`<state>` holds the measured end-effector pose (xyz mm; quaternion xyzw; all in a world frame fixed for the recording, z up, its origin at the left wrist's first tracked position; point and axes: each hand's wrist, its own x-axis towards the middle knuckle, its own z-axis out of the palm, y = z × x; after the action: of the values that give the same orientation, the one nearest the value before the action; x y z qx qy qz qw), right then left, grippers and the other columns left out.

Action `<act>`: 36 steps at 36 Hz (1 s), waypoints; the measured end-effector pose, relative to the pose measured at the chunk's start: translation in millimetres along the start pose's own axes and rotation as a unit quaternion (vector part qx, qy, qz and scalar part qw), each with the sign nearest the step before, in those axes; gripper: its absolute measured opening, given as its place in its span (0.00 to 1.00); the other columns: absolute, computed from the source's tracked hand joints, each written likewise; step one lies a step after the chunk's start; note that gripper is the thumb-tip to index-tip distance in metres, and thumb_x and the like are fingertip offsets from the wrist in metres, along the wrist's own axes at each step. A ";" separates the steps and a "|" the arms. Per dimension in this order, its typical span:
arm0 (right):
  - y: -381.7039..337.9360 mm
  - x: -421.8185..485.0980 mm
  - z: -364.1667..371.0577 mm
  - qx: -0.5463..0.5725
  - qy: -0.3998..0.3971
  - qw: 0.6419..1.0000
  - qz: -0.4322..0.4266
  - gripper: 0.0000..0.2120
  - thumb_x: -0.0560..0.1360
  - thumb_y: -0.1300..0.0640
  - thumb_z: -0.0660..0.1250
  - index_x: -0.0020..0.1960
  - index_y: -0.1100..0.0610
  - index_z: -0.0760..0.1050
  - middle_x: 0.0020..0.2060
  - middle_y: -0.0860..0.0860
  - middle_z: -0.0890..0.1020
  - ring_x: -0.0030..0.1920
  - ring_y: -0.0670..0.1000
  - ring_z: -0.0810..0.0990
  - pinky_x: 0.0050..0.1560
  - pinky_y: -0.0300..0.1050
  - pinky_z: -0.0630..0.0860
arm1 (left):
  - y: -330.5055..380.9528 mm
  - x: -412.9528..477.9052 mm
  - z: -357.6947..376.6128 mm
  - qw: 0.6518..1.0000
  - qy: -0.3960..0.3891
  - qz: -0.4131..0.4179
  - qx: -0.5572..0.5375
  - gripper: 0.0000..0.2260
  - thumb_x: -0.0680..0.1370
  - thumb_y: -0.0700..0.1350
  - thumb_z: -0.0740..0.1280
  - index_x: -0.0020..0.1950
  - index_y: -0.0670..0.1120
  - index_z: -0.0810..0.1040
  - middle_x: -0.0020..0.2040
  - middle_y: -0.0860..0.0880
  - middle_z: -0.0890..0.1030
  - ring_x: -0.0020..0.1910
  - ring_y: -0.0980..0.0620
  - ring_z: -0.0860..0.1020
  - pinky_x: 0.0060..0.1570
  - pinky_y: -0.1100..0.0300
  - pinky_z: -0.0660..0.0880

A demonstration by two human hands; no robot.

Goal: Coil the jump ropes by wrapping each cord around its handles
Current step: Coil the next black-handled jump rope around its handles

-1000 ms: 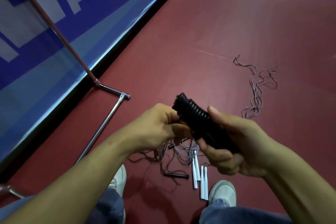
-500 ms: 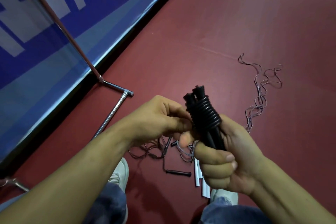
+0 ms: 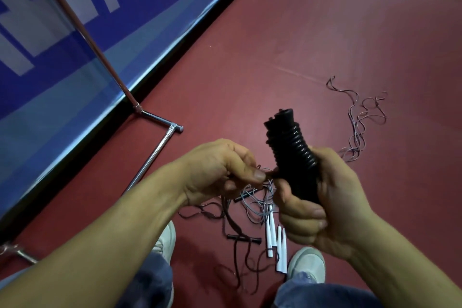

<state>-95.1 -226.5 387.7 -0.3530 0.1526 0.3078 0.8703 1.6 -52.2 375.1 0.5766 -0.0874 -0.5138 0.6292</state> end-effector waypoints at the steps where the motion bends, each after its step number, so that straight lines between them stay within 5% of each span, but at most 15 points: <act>1: 2.3 1.7 1.6 0.000 0.021 1.000 -0.009 0.28 0.72 0.36 0.57 0.33 0.60 0.75 0.17 0.48 0.59 0.16 0.44 0.56 0.25 0.32 0.52 | 0.5 0.7 0.6 1.000 0.007 -0.007 -0.001 0.11 0.64 0.36 0.71 0.25 0.47 0.74 0.28 0.48 0.66 0.20 0.56 0.60 0.30 0.58 0.52; 4: 7.1 4.5 1.1 0.023 0.032 0.999 0.002 0.28 0.74 0.37 0.54 0.34 0.60 0.75 0.17 0.48 0.59 0.16 0.44 0.55 0.25 0.33 0.52 | -0.4 4.9 0.8 0.999 0.035 -0.018 0.006 0.12 0.65 0.33 0.71 0.26 0.47 0.74 0.27 0.48 0.67 0.20 0.57 0.60 0.30 0.60 0.54; 8: 20.2 5.7 -5.0 0.046 -0.083 0.992 0.084 0.27 0.76 0.37 0.57 0.43 0.60 0.77 0.19 0.47 0.62 0.17 0.45 0.58 0.25 0.34 0.57 | -1.5 7.5 -0.9 0.999 0.032 -0.009 0.021 0.19 0.66 0.23 0.60 0.24 0.45 0.75 0.23 0.51 0.72 0.21 0.57 0.63 0.29 0.62 0.56; 11: 21.1 6.3 -6.3 0.070 -0.175 0.973 0.129 0.26 0.76 0.36 0.60 0.50 0.60 0.76 0.22 0.47 0.60 0.19 0.45 0.58 0.24 0.36 0.54 | -4.4 5.1 -4.2 0.998 0.007 0.026 0.053 0.13 0.59 0.27 0.63 0.25 0.45 0.77 0.26 0.49 0.74 0.26 0.54 0.68 0.31 0.61 0.60; 14: 15.5 5.7 -3.3 0.077 -0.231 0.957 0.156 0.25 0.77 0.35 0.61 0.52 0.58 0.72 0.22 0.47 0.61 0.19 0.45 0.56 0.23 0.37 0.50 | -2.1 -0.1 -4.9 0.993 -0.013 0.067 0.099 0.11 0.62 0.29 0.71 0.32 0.45 0.82 0.33 0.45 0.79 0.34 0.50 0.75 0.34 0.61 0.69; 16: 14.9 5.9 1.3 0.072 -0.242 0.952 0.170 0.26 0.76 0.34 0.61 0.51 0.58 0.71 0.22 0.48 0.59 0.18 0.45 0.53 0.22 0.37 0.48 | -0.5 -2.9 -4.2 0.989 -0.034 0.086 0.114 0.20 0.68 0.24 0.70 0.27 0.48 0.82 0.30 0.53 0.80 0.31 0.58 0.77 0.33 0.67 0.72; 19: 17.5 6.8 7.4 0.060 -0.185 0.965 0.176 0.28 0.73 0.32 0.67 0.48 0.59 0.72 0.21 0.49 0.55 0.17 0.44 0.50 0.19 0.35 0.47 | 3.6 -2.8 -3.3 0.986 -0.028 0.092 0.134 0.27 0.71 0.19 0.63 0.23 0.48 0.77 0.26 0.58 0.75 0.26 0.64 0.73 0.30 0.71 0.70; 23: 18.2 2.9 6.2 -0.048 -0.022 0.978 0.200 0.33 0.63 0.26 0.70 0.41 0.57 0.76 0.20 0.49 0.60 0.18 0.42 0.54 0.22 0.30 0.53 | -4.2 4.2 -9.1 0.977 0.000 0.035 0.211 0.24 0.77 0.25 0.64 0.24 0.44 0.80 0.25 0.51 0.78 0.24 0.57 0.75 0.31 0.66 0.73; 25: 14.5 0.8 9.4 -0.145 -0.002 0.970 0.196 0.34 0.62 0.24 0.68 0.41 0.56 0.76 0.21 0.50 0.62 0.18 0.44 0.56 0.22 0.32 0.53 | -2.4 1.1 -11.7 0.976 -0.009 0.062 0.207 0.20 0.74 0.26 0.69 0.30 0.47 0.84 0.30 0.47 0.82 0.30 0.54 0.80 0.37 0.64 0.76; 27: 9.9 0.1 10.2 -0.270 0.008 0.949 0.162 0.34 0.68 0.24 0.65 0.43 0.57 0.74 0.21 0.50 0.64 0.18 0.47 0.58 0.21 0.34 0.54 | 5.9 -7.4 -14.5 0.970 -0.026 0.070 0.231 0.09 0.73 0.32 0.75 0.40 0.46 0.87 0.39 0.42 0.84 0.40 0.50 0.81 0.45 0.57 0.77; 30: 9.5 2.0 7.4 -0.442 0.038 0.889 0.111 0.31 0.73 0.31 0.66 0.47 0.61 0.72 0.23 0.51 0.69 0.22 0.50 0.61 0.23 0.40 0.57 | 10.3 -10.4 -24.2 0.960 0.007 0.051 0.276 0.04 0.75 0.36 0.74 0.46 0.44 0.87 0.43 0.41 0.86 0.41 0.48 0.80 0.46 0.55 0.76; 33: 13.0 7.9 2.3 -0.575 0.110 0.806 0.081 0.32 0.71 0.30 0.69 0.44 0.61 0.72 0.26 0.48 0.70 0.27 0.49 0.66 0.30 0.44 0.63 | 7.9 -3.5 -15.6 0.883 0.031 0.012 0.467 0.06 0.80 0.44 0.70 0.50 0.49 0.87 0.40 0.50 0.86 0.39 0.54 0.82 0.45 0.58 0.78; 36: 16.3 14.7 -6.6 -0.652 0.151 0.740 0.066 0.32 0.68 0.27 0.70 0.42 0.58 0.73 0.29 0.47 0.68 0.30 0.48 0.66 0.34 0.47 0.63 | -0.6 3.3 -7.9 0.836 0.045 0.004 0.547 0.09 0.82 0.48 0.66 0.49 0.48 0.86 0.39 0.47 0.84 0.39 0.50 0.80 0.43 0.54 0.78</act>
<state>-94.7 -215.7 367.5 -0.8648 0.0670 0.3314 0.3711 8.3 -49.4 370.5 0.8489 -0.3280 -0.3531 0.2170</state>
